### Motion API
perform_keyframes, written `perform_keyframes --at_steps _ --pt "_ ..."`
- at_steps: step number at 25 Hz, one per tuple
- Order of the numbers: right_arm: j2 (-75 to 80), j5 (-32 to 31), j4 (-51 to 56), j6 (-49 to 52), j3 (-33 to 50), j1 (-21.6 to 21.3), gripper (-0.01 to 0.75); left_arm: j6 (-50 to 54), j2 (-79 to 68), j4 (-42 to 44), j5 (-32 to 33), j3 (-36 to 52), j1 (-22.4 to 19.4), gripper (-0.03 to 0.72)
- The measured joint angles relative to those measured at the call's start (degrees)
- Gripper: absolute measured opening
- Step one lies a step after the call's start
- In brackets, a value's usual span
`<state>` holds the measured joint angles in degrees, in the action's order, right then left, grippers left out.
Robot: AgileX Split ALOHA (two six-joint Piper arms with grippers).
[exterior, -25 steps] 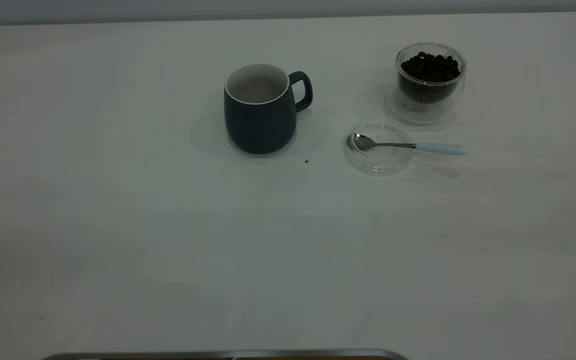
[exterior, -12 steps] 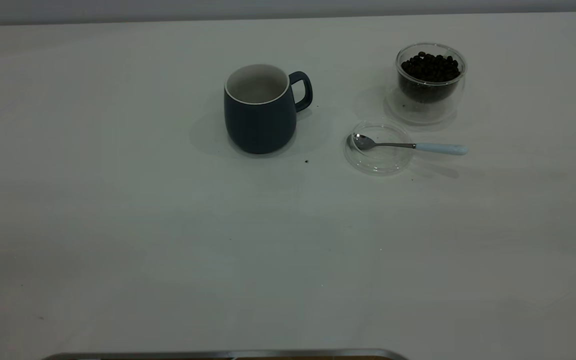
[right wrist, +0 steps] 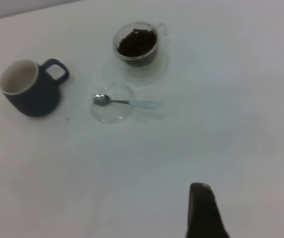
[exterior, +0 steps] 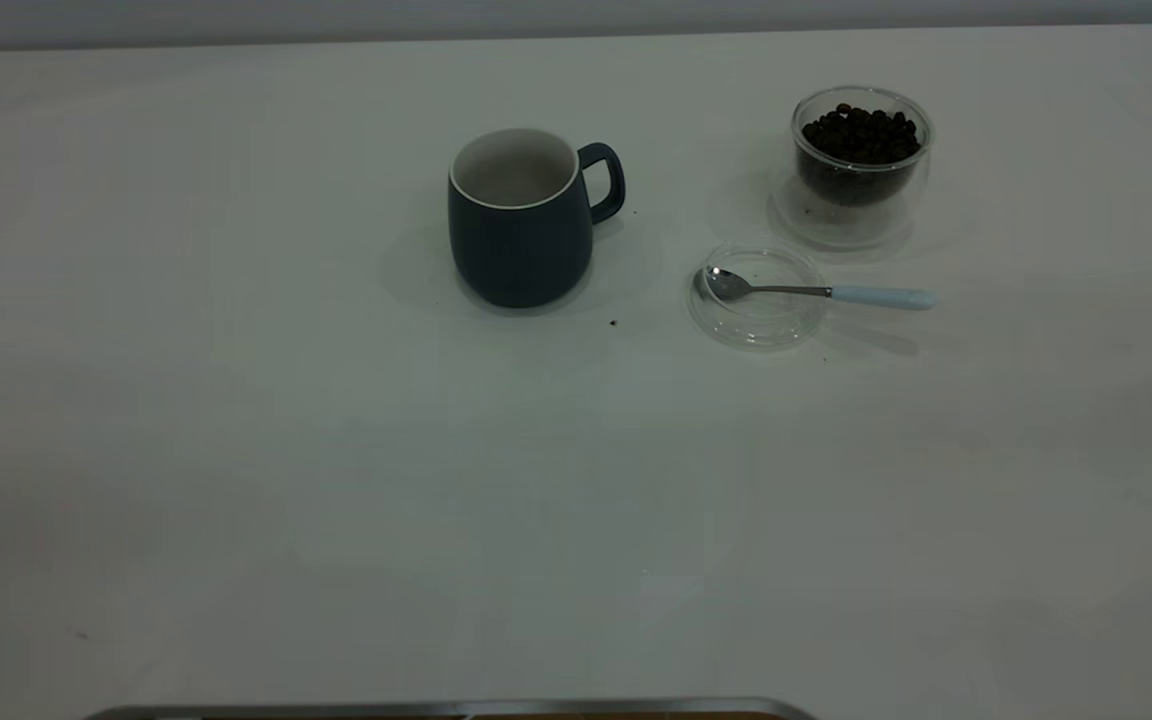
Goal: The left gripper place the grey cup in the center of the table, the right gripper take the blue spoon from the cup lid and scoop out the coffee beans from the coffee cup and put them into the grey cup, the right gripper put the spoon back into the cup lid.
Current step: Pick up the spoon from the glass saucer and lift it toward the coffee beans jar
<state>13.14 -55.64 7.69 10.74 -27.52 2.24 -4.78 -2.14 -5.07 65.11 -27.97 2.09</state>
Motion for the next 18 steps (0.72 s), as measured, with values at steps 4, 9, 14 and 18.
perform_keyframes --at_steps 4,9,14,18 --pt "15.23 10.02 3.11 -2.29 0.0 0.0 0.569 0.0 0.0 0.0 0.0 0.0 0.0 0.592" --pt "35.68 22.96 14.86 -14.28 0.0 0.0 0.591 0.0 0.0 0.0 0.0 0.0 0.0 0.592" --pt "54.8 29.73 36.06 -37.0 -4.09 0.0 0.589 0.0 0.0 0.0 0.0 0.0 0.0 0.592" --pt "66.71 30.33 51.98 -53.34 -9.22 0.0 0.589 0.0 0.0 0.0 0.0 0.0 0.0 0.592"
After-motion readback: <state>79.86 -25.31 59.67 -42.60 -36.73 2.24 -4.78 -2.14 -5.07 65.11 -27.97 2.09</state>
